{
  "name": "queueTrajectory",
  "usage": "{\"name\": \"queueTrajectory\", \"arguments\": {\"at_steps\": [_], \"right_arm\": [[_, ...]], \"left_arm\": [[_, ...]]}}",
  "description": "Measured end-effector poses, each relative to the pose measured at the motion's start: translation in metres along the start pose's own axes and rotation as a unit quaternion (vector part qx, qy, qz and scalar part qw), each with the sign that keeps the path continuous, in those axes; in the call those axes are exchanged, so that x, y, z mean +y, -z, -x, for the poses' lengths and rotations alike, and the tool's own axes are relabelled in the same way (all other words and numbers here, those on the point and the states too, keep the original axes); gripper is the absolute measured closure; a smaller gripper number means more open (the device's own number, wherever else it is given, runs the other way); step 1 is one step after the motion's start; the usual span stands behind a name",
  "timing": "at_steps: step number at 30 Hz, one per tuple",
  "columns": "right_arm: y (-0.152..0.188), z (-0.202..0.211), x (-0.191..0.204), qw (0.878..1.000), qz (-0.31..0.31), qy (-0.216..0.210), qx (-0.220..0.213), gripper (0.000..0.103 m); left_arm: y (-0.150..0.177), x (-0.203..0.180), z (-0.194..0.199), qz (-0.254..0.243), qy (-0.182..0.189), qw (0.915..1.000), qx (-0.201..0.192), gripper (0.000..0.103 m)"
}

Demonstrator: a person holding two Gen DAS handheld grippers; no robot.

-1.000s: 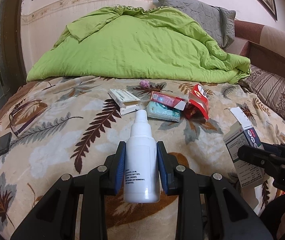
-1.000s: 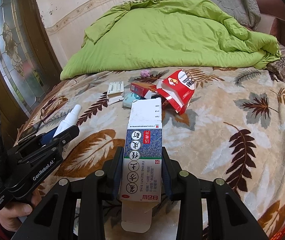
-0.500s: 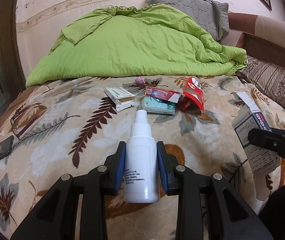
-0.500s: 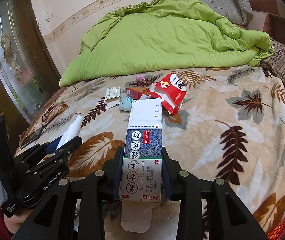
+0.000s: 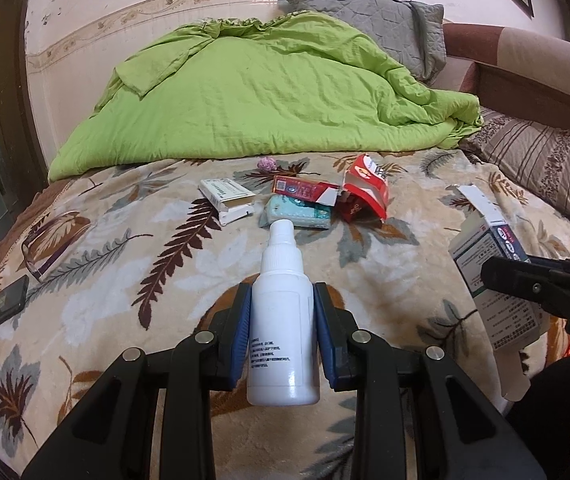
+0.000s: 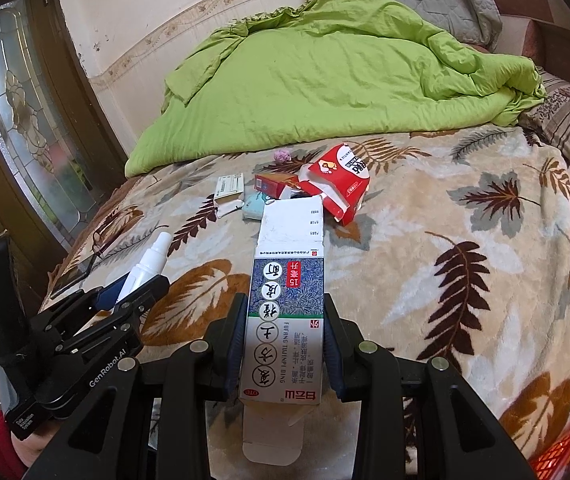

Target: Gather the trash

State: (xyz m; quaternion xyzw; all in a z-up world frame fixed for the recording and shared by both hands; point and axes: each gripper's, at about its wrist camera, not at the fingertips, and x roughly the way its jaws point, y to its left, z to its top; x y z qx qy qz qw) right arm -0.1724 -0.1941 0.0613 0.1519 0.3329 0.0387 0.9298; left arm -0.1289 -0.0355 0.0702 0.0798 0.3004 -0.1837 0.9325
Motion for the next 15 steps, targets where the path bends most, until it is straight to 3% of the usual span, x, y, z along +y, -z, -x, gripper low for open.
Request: {"name": "queueTrajectory", "arguments": {"at_steps": [15], "right_arm": [[0.0, 0.017, -0.014, 0.999, -0.037, -0.005, -0.003, 0.066]], "left_arm": [[-0.006, -0.022, 0.013, -0.008, 0.022, 0.9997, 0.008, 0.074]]}}
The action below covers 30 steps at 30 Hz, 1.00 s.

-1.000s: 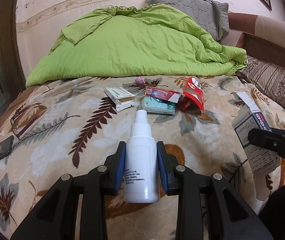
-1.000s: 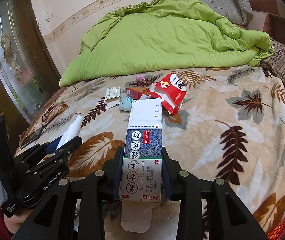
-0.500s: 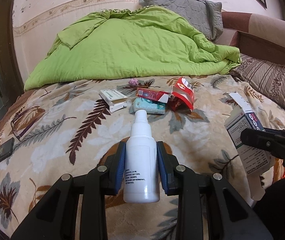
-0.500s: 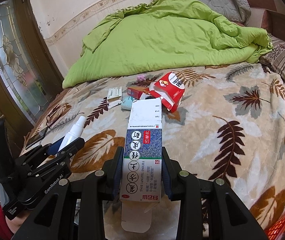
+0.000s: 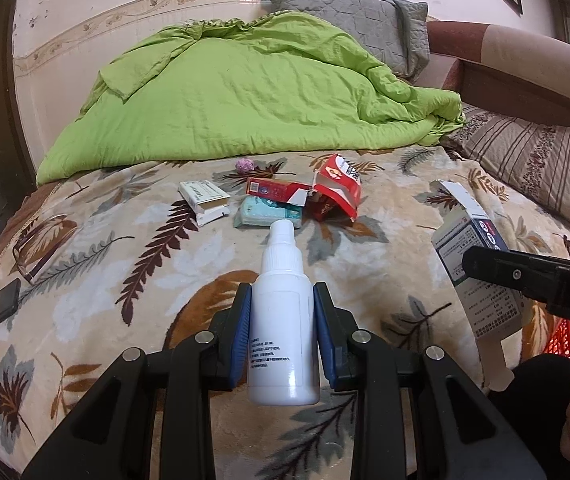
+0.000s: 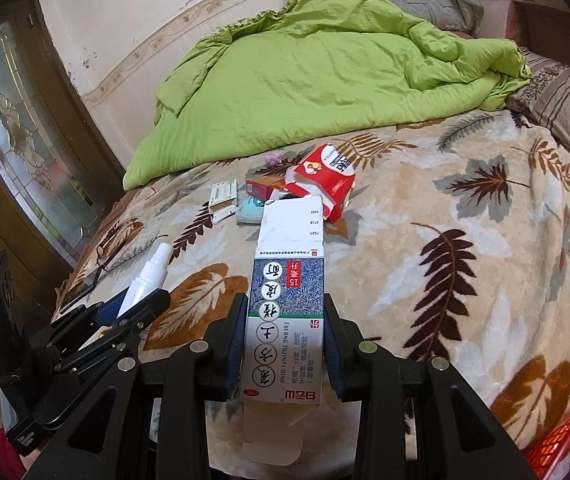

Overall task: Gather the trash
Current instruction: 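Carry both items over the red basket and open both grippers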

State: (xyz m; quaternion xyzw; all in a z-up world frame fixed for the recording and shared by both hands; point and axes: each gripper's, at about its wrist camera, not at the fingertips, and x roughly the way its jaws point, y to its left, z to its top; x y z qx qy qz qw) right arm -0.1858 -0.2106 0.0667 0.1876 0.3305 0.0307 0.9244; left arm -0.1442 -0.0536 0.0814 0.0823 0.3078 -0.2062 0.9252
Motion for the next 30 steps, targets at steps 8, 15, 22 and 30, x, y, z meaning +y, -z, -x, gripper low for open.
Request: {"name": "queueTrajectory", "arguments": {"at_steps": [8, 15, 22, 30], "right_arm": [[-0.007, 0.026, -0.016, 0.999, -0.02, 0.003, -0.025, 0.066], [-0.009, 0.054, -0.04, 0.998, -0.04, 0.021, -0.041, 0.066], [0.006, 0.125, -0.094, 0.991, -0.087, 0.078, -0.07, 0.066], [0.054, 0.219, -0.169, 0.965, -0.174, 0.171, -0.098, 0.066]], "left_arm": [[-0.007, -0.016, 0.008, -0.008, 0.016, 0.9998, -0.004, 0.074], [-0.019, -0.04, 0.02, -0.024, 0.056, 0.9981, -0.01, 0.074], [-0.039, -0.103, 0.038, -0.073, 0.153, 0.9855, -0.017, 0.074], [-0.041, -0.221, 0.046, -0.136, 0.32, 0.9366, 0.044, 0.074]]}}
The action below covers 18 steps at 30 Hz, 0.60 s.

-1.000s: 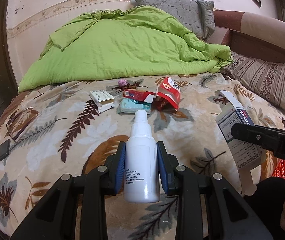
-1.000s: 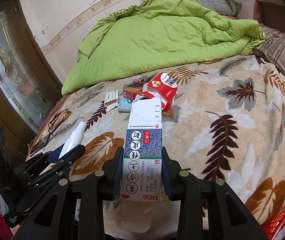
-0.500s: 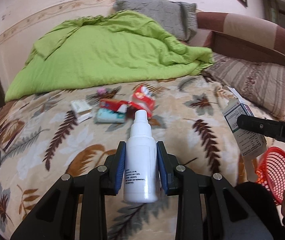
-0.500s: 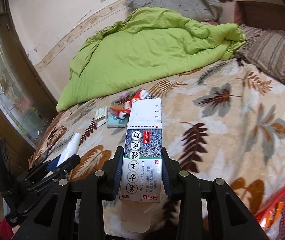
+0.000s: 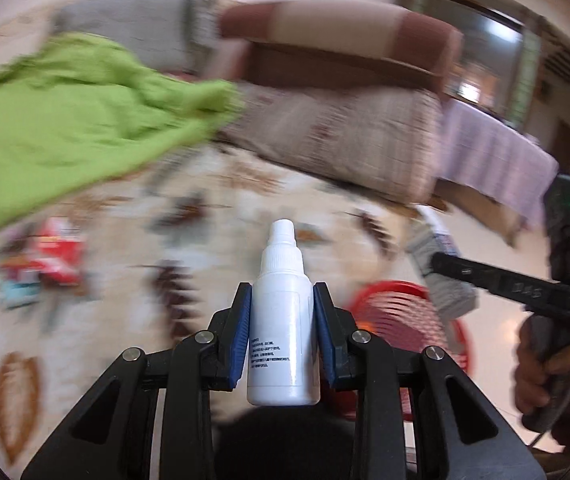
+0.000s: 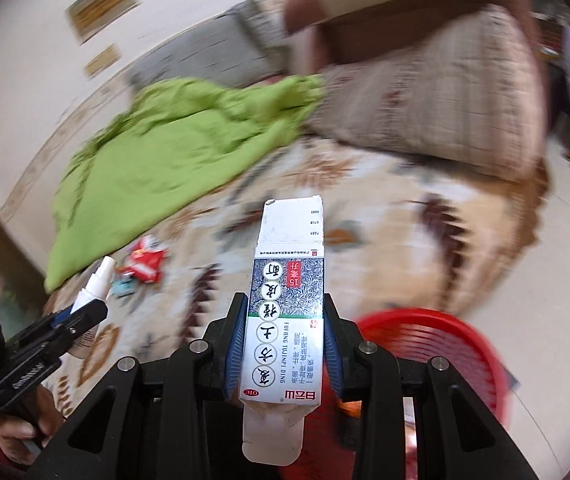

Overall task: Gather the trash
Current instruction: 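Carry both items over the red basket and open both grippers, then move both tools back over the items on the bed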

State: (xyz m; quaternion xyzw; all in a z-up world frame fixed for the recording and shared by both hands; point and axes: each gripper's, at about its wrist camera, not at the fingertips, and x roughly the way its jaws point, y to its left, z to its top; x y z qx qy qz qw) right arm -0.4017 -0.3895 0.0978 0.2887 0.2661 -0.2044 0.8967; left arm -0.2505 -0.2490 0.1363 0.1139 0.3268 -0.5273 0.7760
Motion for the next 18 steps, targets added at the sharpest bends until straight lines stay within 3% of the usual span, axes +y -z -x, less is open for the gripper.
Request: {"name": "queueTrajectory", "arguments": {"at_steps": [4, 7, 9, 10, 11, 13, 18], "right_arm": [[0.008, 0.021, -0.043, 0.999, -0.041, 0.029, -0.002, 0.066], [0.013, 0.028, -0.069, 0.997, -0.068, 0.039, 0.001, 0.066], [0.017, 0.031, -0.078, 0.996, -0.073, 0.041, 0.005, 0.064], [0.019, 0.031, -0.08, 0.996, -0.073, 0.044, 0.008, 0.064], [0.02, 0.031, -0.081, 0.996, -0.072, 0.045, 0.008, 0.064], [0.021, 0.032, -0.084, 0.996, -0.074, 0.044, 0.006, 0.046], [0.017, 0.033, -0.079, 0.997, -0.063, 0.04, -0.002, 0.043]], "left_arm": [[-0.003, -0.042, -0.04, -0.001, 0.082, 0.9953, 0.053, 0.074], [0.001, -0.066, -0.064, -0.01, 0.118, 0.9889, 0.091, 0.074], [0.004, -0.075, -0.074, -0.016, 0.122, 0.9868, 0.106, 0.063], [0.006, -0.079, -0.075, -0.016, 0.12, 0.9867, 0.109, 0.051], [0.007, -0.08, -0.075, -0.015, 0.118, 0.9869, 0.109, 0.048], [0.007, -0.079, -0.073, -0.014, 0.118, 0.9873, 0.106, 0.048], [0.004, -0.066, -0.06, -0.006, 0.106, 0.9905, 0.088, 0.047]]}}
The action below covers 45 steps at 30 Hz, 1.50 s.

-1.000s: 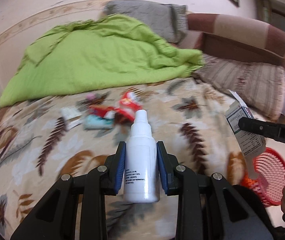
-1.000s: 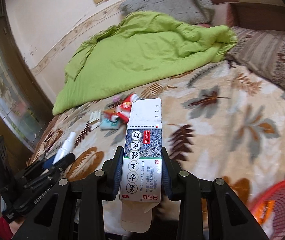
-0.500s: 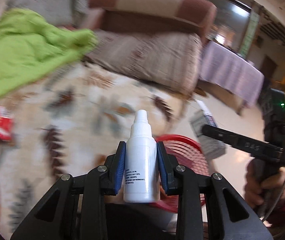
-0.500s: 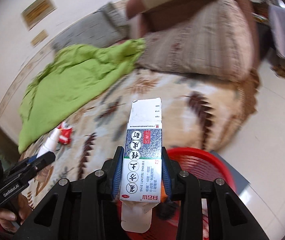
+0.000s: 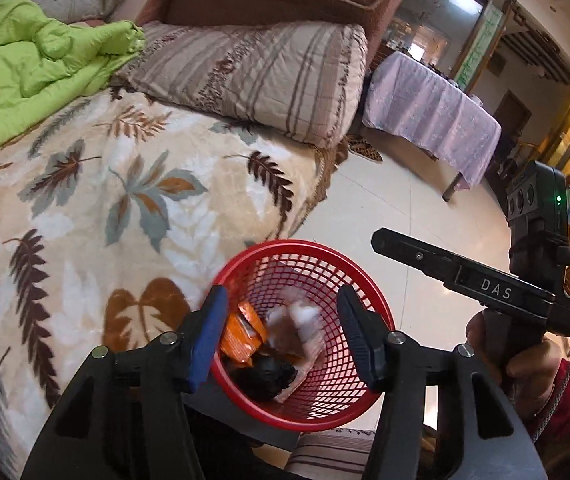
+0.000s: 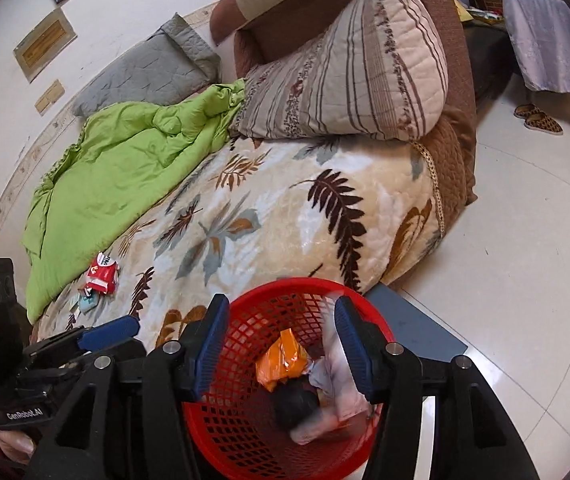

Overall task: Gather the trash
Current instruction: 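Move both tools back over the items on the bed, then close the right gripper on the red tissue pack while the left grasps a white medicine box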

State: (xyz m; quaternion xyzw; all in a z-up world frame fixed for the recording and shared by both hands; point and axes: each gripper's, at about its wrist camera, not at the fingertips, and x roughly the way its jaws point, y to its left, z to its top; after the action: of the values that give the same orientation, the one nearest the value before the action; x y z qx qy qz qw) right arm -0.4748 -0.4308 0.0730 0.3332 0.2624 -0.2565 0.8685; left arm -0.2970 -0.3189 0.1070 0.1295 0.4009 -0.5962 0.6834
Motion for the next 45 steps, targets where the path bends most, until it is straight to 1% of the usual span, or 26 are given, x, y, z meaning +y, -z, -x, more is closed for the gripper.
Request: {"name": "queueTrajectory", "arguments": {"at_steps": [4, 9, 13, 16, 21, 24, 26, 27, 28, 30, 31, 32, 34, 36, 37, 39, 40, 41, 42, 43, 45], "right_arm": [[-0.001, -0.004, 0.009, 1.0, 0.004, -0.014, 0.004, 0.043], [0.0, -0.019, 0.038, 0.999, 0.029, -0.039, 0.022, 0.043], [0.001, -0.033, 0.07, 0.996, 0.054, -0.067, 0.035, 0.043], [0.002, -0.048, 0.1, 0.992, 0.077, -0.091, 0.051, 0.043], [0.003, -0.073, 0.152, 0.983, 0.107, -0.131, 0.076, 0.038], [0.007, -0.094, 0.191, 0.975, 0.135, -0.15, 0.093, 0.037], [0.009, -0.106, 0.211, 0.971, 0.144, -0.16, 0.104, 0.036], [0.009, -0.117, 0.226, 0.968, 0.147, -0.17, 0.114, 0.034], [0.008, -0.124, 0.236, 0.966, 0.149, -0.176, 0.121, 0.031], [0.008, -0.144, 0.259, 0.962, 0.152, -0.184, 0.133, 0.029], [0.007, -0.156, 0.272, 0.96, 0.153, -0.187, 0.139, 0.028], [0.006, -0.172, 0.285, 0.959, 0.155, -0.189, 0.146, 0.027], [0.003, -0.197, 0.302, 0.958, 0.147, -0.186, 0.16, 0.025], [0.0, -0.23, 0.318, 0.959, 0.123, -0.185, 0.178, 0.025], [-0.002, -0.242, 0.324, 0.959, 0.114, -0.185, 0.184, 0.025], [-0.006, -0.273, 0.341, 0.958, 0.094, -0.184, 0.198, 0.024], [-0.008, -0.285, 0.346, 0.958, 0.089, -0.183, 0.203, 0.023], [-0.01, -0.301, 0.355, 0.957, 0.081, -0.18, 0.21, 0.023], [-0.012, -0.314, 0.363, 0.958, 0.074, -0.178, 0.212, 0.022], [-0.013, -0.323, 0.368, 0.959, 0.071, -0.176, 0.212, 0.02], [-0.014, -0.347, 0.382, 0.961, 0.074, -0.157, 0.214, 0.02]], "left_arm": [[0.003, 0.016, 0.022, 0.011, -0.02, 0.9995, -0.023, 0.043], [0.007, 0.046, 0.052, 0.038, -0.054, 0.9965, -0.051, 0.043], [0.018, 0.083, 0.08, 0.075, -0.086, 0.9911, -0.069, 0.041], [0.032, 0.115, 0.099, 0.108, -0.111, 0.9847, -0.081, 0.041], [0.06, 0.172, 0.132, 0.164, -0.163, 0.9674, -0.103, 0.041], [0.076, 0.207, 0.155, 0.195, -0.2, 0.9527, -0.12, 0.041], [0.086, 0.23, 0.168, 0.214, -0.23, 0.9403, -0.13, 0.04], [0.09, 0.242, 0.174, 0.223, -0.246, 0.9332, -0.136, 0.04], [0.096, 0.256, 0.18, 0.234, -0.265, 0.9246, -0.142, 0.039], [0.109, 0.283, 0.19, 0.257, -0.304, 0.9046, -0.153, 0.039], [0.115, 0.293, 0.192, 0.265, -0.315, 0.8978, -0.156, 0.039], [0.122, 0.305, 0.194, 0.276, -0.334, 0.8877, -0.156, 0.039], [0.133, 0.32, 0.197, 0.278, -0.362, 0.8754, -0.158, 0.039], [0.141, 0.332, 0.197, 0.275, -0.393, 0.8636, -0.155, 0.039], [0.142, 0.339, 0.197, 0.282, -0.396, 0.861, -0.149, 0.039], [0.143, 0.349, 0.202, 0.298, -0.381, 0.8601, -0.162, 0.039], [0.143, 0.352, 0.204, 0.3, -0.385, 0.8568, -0.166, 0.039], [0.143, 0.354, 0.205, 0.299, -0.386, 0.8566, -0.166, 0.039], [0.142, 0.357, 0.205, 0.299, -0.382, 0.8582, -0.166, 0.039], [0.143, 0.357, 0.205, 0.3, -0.38, 0.859, -0.166, 0.039], [0.142, 0.361, 0.204, 0.307, -0.371, 0.8609, -0.165, 0.039]]}}
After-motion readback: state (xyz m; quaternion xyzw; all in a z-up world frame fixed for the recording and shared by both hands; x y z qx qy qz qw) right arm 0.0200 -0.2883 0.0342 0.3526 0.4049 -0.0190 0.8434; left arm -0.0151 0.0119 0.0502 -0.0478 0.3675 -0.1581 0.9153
